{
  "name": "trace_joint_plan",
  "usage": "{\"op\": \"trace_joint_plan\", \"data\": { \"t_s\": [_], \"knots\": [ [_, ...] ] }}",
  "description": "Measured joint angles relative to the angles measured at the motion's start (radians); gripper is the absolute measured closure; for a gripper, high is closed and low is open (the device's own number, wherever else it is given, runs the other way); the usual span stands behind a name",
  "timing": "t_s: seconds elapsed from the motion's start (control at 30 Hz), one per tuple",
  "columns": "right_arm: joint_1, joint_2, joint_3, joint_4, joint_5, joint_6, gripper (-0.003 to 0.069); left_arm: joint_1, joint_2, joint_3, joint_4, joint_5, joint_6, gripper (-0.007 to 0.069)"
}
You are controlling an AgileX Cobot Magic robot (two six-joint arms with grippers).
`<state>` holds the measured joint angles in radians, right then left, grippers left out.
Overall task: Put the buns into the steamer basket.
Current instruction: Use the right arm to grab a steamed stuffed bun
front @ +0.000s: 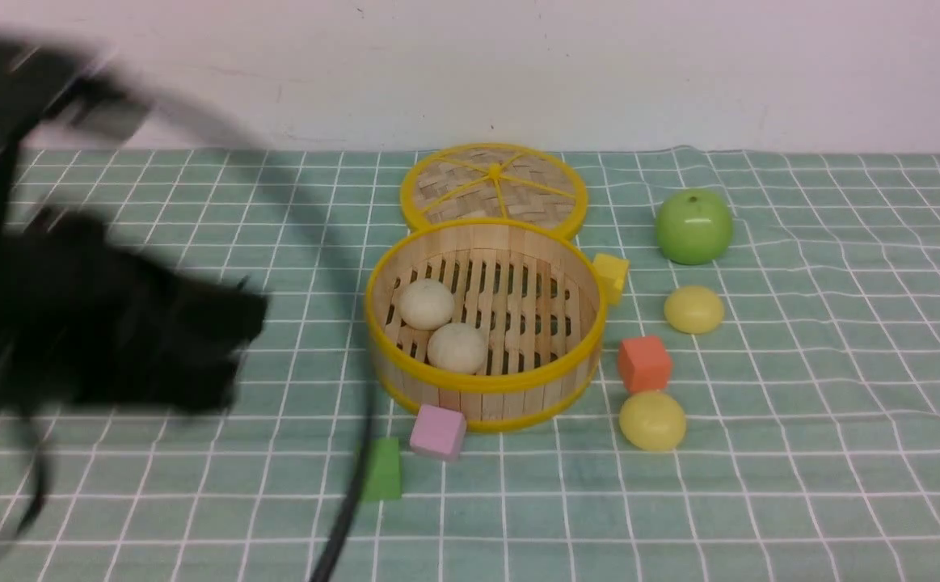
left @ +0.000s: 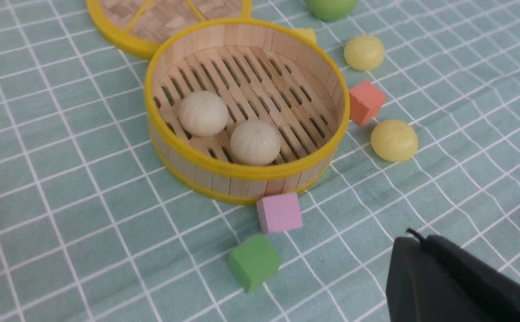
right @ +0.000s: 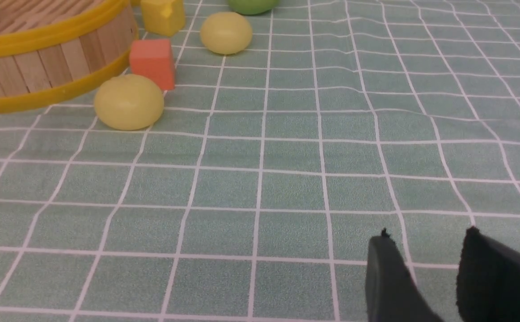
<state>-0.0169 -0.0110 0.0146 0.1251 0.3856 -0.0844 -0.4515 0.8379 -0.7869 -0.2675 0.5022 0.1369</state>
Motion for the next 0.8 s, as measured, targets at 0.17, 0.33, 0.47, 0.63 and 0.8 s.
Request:
{"op": "trace_joint_plan", "data": {
  "t_s": [0.17,0.33,0.47,0.63,0.8],
  "knots": [
    [0.0,0.0,0.0,0.0,0.0,0.0,0.0419,0.0,-0.331,0.309,-0.044,-0.186,0.0,0.0638],
    [0.0,0.0,0.0,0.0,0.0,0.0,0.0419,0.0,-0.615,0.509,-0.088,-0.279,0.0,0.0638],
    [0.0,0.0,0.0,0.0,0.0,0.0,0.0419,0.0,-0.706,0.578,-0.098,-0.321,0.0,0.0638],
    [0.0,0.0,0.0,0.0,0.0,0.0,0.0419,0.0,-0.732,0.639,-0.13,-0.349,0.0,0.0638],
    [0.0,0.0,0.0,0.0,0.0,0.0,0.0419,0.0,-0.732,0.678,-0.135,-0.337,0.0,0.0638]
  ]
}}
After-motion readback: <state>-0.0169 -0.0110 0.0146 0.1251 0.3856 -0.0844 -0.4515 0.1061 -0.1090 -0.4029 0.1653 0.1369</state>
